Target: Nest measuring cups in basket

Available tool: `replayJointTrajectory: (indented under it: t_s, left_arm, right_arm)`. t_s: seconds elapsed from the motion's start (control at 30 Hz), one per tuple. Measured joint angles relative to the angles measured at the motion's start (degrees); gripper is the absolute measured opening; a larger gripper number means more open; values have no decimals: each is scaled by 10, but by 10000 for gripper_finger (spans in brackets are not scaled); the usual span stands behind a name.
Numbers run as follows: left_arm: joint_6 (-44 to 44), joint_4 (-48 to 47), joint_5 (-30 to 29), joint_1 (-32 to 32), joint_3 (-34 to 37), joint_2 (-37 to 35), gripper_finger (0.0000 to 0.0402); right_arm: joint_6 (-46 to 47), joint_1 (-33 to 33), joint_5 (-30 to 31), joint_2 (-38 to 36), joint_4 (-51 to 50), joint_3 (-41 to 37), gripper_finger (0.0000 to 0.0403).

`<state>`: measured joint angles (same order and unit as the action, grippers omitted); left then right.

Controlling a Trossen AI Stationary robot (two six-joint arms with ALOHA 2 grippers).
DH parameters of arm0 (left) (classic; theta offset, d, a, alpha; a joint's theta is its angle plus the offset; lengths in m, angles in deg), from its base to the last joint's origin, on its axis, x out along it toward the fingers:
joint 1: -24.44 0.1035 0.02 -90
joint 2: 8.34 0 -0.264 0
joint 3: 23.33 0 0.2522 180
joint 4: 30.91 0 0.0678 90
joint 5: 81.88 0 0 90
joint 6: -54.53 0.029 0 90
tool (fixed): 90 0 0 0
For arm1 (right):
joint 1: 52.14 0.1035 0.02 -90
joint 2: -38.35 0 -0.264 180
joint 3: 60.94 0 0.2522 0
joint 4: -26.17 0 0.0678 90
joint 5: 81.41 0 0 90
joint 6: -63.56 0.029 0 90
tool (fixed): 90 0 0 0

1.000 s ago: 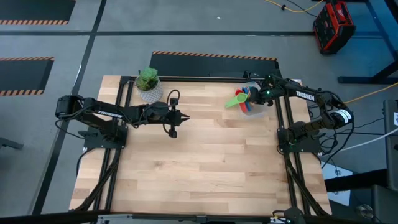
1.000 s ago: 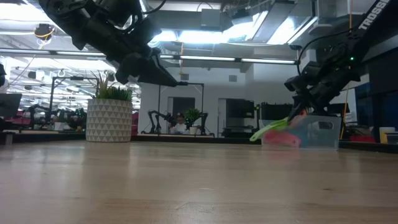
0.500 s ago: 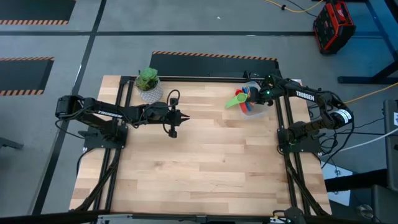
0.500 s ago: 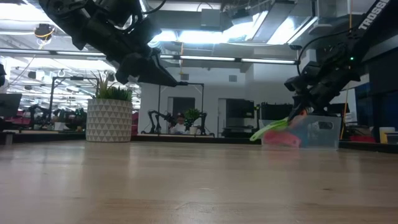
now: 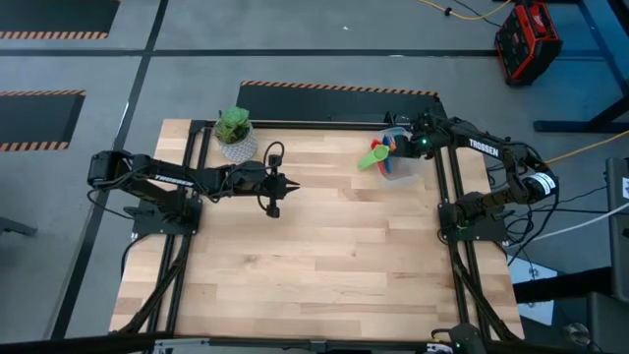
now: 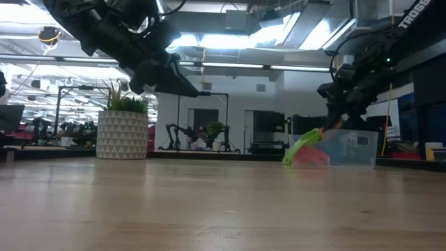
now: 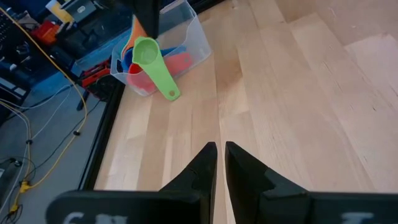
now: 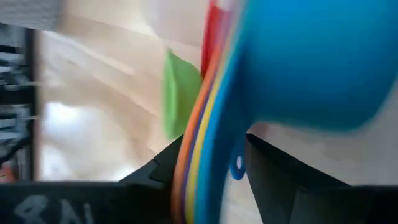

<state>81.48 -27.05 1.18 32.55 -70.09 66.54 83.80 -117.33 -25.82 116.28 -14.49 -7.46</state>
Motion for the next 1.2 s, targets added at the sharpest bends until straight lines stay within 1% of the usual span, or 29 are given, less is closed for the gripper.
replayJointTrajectory:
  t_s: [0.1,0.3,0.47,0.53,0.63,0.7,0.87,1.2]
  left_arm:
    - [0,0,0,0,0,0,27]
    - [0,0,0,0,0,0,27]
    - [0,0,0,0,0,0,28]
    - [0,0,0,0,0,0,27]
    - [0,0,0,0,0,0,27]
    - [0,0,0,0,0,0,27]
    - [0,0,0,0,0,0,27]
    - [0,0,0,0,0,0,28]
  right_arm:
    - [-9,0,9,0,-22,0,149]
    - [5,0,-34,0,-26,0,149]
    - [5,0,-40,0,-26,0,149]
    - [5,0,-27,0,-27,0,149]
    - [4,0,22,0,-33,0,149]
    - [3,0,40,0,-36,0,149]
    - [-11,2,46,0,-42,0,149]
    - [-15,24,77,0,-50,0,149]
